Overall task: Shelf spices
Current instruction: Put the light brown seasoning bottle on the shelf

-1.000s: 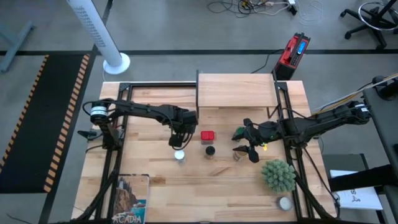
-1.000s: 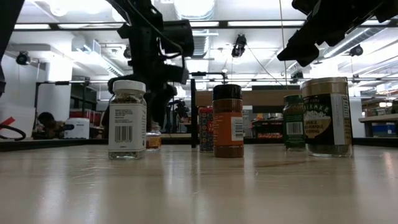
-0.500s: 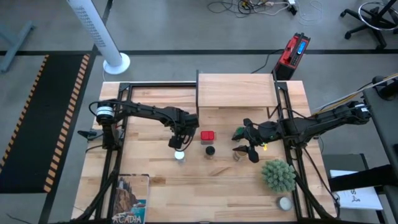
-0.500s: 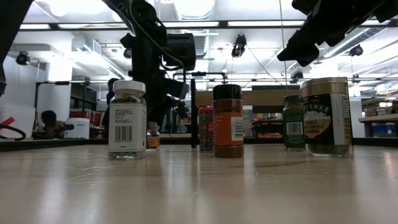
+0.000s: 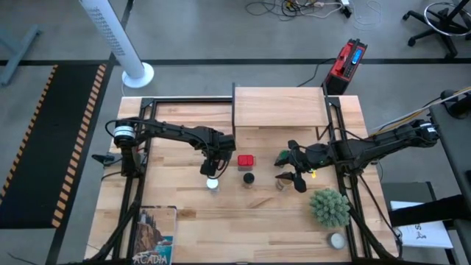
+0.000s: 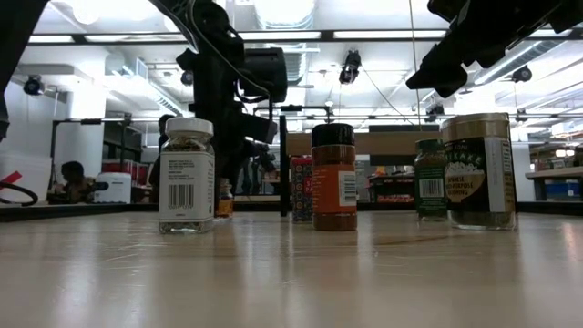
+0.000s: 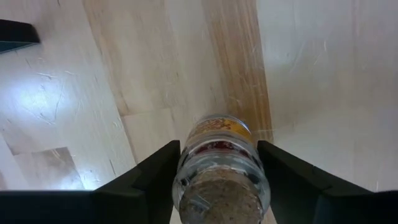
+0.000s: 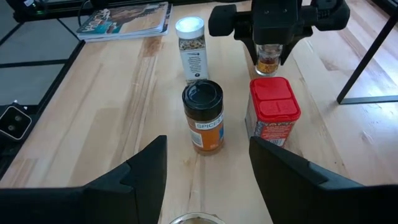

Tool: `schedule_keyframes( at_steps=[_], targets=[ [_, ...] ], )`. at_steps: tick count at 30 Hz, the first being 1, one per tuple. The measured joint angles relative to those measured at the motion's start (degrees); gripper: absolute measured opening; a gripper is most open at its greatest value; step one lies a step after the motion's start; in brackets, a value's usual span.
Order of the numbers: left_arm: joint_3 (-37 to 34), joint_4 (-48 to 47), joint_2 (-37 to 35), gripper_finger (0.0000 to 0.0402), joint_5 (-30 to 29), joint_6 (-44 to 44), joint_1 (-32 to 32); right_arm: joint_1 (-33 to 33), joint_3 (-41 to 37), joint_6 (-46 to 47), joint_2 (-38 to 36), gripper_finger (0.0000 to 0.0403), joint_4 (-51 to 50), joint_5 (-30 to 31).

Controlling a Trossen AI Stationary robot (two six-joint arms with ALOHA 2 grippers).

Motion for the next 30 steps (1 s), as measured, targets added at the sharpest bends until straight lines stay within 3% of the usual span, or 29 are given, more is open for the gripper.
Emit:
schedule_keyframes(
  at_steps=[10, 16, 23, 30],
  targets=[
    [0.10, -0.27, -0.04, 0.0180, 0.00, -0.33, 0.00, 0.00, 0.00, 0.02, 0.00, 0.0204, -0.02, 0.00],
    [3.03, -5.18, -0.04, 0.0177, 0.00, -0.36, 0.04, 0.00, 0.00, 0.02, 0.00, 0.0204, -0.02, 0.00],
    [11.29, -14.10, -0.04, 0.0177, 0.00, -0.30, 0.07, -0.01, 0.00, 0.03, 0.00, 0.0204, -0.02, 0.00],
    [24.40, -19.19, -0.04, 0.0177, 0.39, -0.27, 0.15, 0.00, 0.00, 0.02, 0.00, 0.0204, -0.02, 0.00]
  ],
)
